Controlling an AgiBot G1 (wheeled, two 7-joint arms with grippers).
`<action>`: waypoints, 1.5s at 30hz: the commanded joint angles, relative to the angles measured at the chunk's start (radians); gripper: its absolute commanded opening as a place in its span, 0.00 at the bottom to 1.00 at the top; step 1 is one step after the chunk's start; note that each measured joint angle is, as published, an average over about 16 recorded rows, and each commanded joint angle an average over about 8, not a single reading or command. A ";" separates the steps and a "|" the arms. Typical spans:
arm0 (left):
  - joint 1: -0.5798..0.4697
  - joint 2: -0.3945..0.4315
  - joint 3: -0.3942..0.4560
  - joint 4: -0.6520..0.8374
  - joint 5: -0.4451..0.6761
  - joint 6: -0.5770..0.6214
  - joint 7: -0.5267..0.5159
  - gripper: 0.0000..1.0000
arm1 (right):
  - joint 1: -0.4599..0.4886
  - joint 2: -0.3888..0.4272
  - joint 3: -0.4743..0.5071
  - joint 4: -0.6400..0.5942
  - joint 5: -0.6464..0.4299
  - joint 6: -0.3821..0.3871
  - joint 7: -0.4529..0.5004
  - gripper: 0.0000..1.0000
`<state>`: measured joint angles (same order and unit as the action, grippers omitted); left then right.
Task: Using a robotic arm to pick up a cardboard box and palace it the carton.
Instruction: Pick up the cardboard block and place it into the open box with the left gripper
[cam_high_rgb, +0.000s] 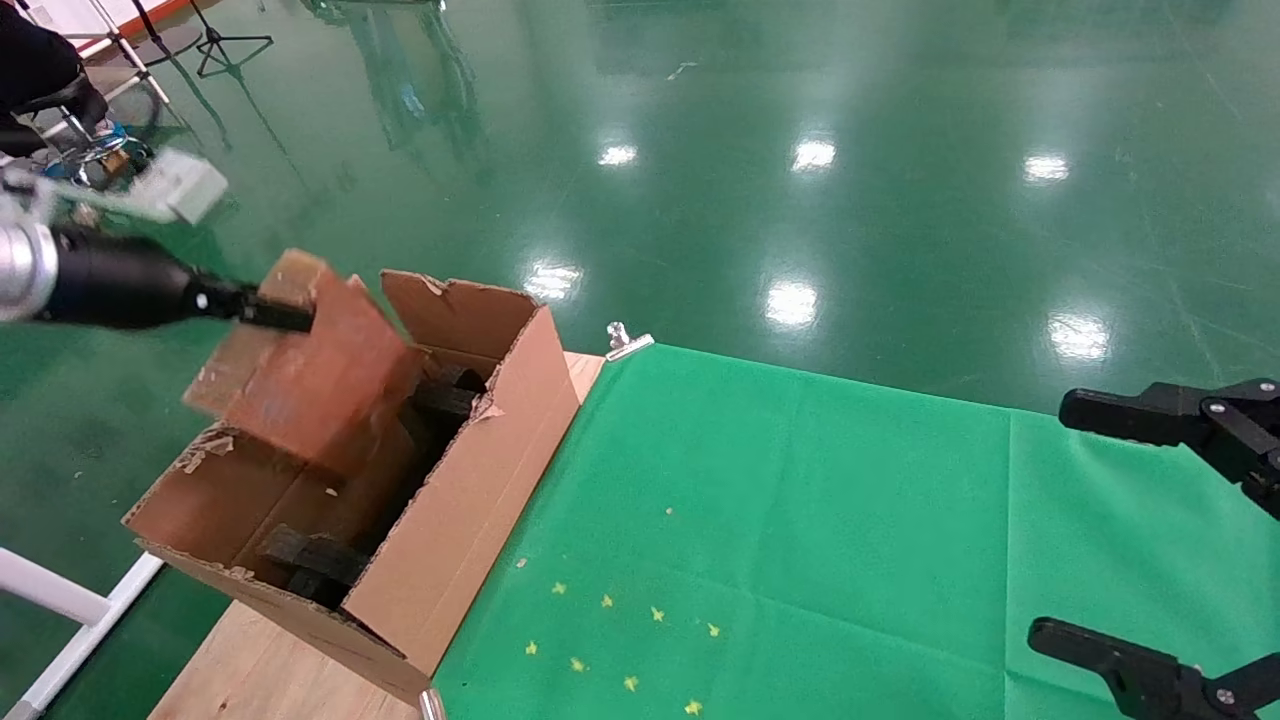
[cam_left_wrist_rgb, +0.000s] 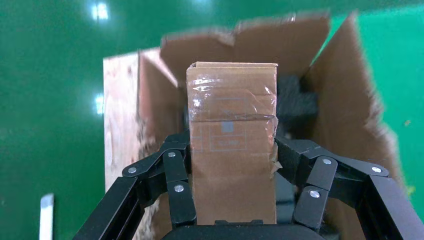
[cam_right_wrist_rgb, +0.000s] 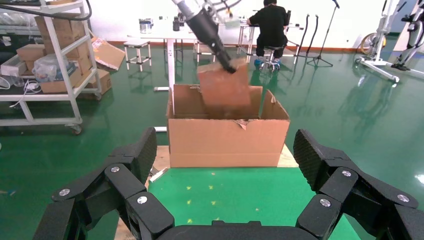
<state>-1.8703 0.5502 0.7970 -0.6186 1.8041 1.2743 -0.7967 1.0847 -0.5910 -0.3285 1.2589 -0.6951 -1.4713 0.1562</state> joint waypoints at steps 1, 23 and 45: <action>0.006 0.006 0.008 0.048 0.011 -0.010 0.039 0.00 | 0.000 0.000 0.000 0.000 0.000 0.000 0.000 1.00; 0.029 0.159 0.037 0.491 0.067 -0.200 0.257 0.00 | 0.000 0.000 0.000 0.000 0.000 0.000 0.000 1.00; 0.049 0.190 0.025 0.550 0.050 -0.249 0.280 1.00 | 0.000 0.000 0.000 0.000 0.000 0.000 0.000 1.00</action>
<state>-1.8215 0.7401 0.8217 -0.0685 1.8543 1.0252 -0.5164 1.0845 -0.5907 -0.3288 1.2586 -0.6947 -1.4709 0.1559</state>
